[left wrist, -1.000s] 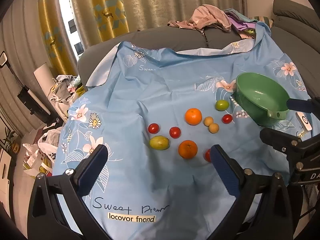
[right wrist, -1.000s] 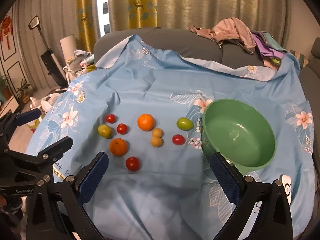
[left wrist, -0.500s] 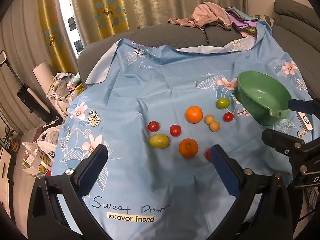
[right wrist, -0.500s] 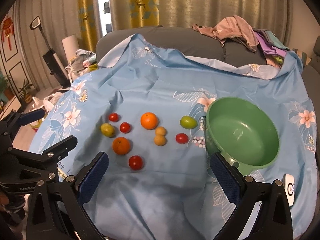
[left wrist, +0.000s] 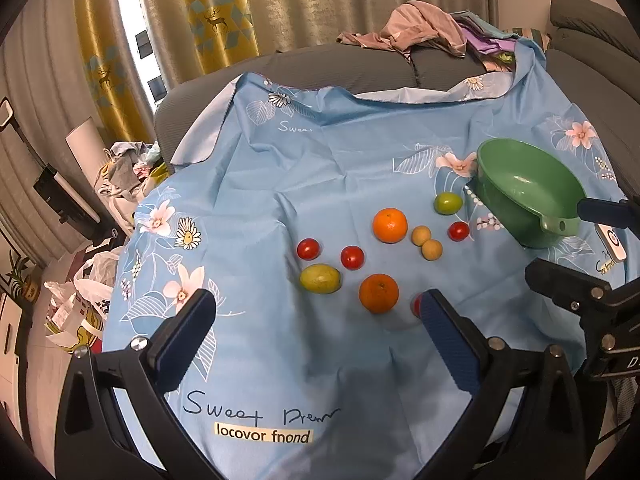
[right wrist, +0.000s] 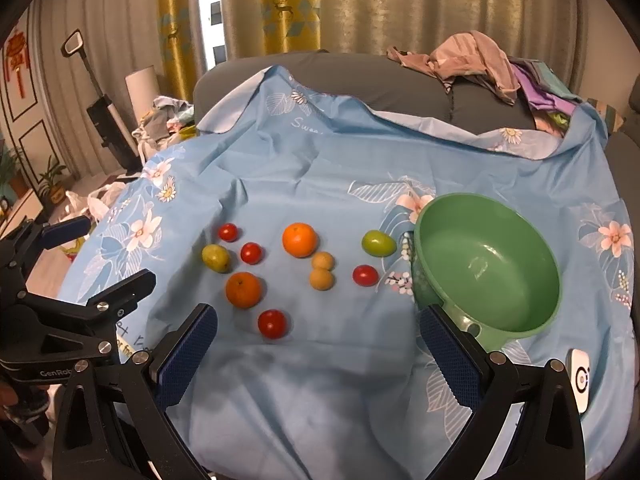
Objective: Organize fruits
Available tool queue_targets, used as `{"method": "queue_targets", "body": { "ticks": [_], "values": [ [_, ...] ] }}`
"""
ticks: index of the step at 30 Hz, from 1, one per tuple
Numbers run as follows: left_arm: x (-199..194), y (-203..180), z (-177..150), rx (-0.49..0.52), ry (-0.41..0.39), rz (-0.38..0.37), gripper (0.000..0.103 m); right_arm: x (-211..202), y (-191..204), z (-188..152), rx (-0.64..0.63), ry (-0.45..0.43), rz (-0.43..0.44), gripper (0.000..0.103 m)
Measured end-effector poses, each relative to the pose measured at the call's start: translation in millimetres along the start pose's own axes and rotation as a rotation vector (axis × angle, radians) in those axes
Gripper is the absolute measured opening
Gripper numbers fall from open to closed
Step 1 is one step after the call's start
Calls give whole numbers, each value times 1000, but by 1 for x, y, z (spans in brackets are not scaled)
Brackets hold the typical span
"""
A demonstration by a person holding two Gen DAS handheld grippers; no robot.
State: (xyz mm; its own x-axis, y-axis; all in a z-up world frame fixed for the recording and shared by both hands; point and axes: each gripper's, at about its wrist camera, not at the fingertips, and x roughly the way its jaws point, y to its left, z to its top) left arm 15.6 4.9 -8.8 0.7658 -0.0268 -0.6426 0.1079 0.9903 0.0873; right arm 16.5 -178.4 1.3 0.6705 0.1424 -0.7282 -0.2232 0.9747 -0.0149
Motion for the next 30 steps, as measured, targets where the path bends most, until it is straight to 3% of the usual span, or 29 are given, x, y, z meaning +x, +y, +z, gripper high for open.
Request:
{"method": "queue_targets", "body": {
  "ticks": [12, 25, 30],
  "values": [
    [4, 1, -1, -1, 30, -12, 102, 1, 0, 0, 2, 3, 0, 102],
    [10, 22, -12, -70, 50, -153, 102, 9, -6, -7, 9, 11, 29, 102],
    [33, 23, -25, -98, 126, -222, 101, 29, -9, -17, 23, 50, 93, 99]
  ]
}}
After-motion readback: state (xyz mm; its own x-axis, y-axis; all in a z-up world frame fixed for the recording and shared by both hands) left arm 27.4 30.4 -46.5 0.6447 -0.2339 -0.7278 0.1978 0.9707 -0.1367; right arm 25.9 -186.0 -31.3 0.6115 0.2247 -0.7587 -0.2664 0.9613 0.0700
